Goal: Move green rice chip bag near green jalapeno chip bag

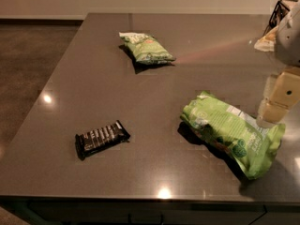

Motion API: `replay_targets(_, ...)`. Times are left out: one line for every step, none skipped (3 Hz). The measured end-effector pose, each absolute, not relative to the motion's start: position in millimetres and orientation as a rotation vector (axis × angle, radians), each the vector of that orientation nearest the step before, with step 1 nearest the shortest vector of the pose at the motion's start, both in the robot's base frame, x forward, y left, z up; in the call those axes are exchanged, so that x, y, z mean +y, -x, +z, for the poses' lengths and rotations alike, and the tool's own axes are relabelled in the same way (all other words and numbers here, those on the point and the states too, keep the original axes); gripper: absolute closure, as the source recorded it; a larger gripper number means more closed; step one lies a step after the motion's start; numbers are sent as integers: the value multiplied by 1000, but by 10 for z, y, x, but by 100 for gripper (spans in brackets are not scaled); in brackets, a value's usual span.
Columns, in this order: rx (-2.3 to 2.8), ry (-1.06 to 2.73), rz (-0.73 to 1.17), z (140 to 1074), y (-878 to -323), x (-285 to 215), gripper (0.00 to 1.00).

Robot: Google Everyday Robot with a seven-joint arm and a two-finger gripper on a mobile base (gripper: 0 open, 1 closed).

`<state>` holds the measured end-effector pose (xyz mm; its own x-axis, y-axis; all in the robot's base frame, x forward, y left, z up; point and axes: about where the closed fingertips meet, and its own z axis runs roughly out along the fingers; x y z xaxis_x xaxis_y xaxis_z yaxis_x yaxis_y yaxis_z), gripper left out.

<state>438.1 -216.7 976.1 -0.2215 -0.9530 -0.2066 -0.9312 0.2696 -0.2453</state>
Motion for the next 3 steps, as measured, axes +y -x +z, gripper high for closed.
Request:
replay_targets(2232, 1725, -98, 9762, -4381, -2167, 0)
replay_targets(2249, 1726, -61, 9629, -4327, -2055, 0)
replay_targets(2288, 1701, -12, 9362, -4268, -1944, 0)
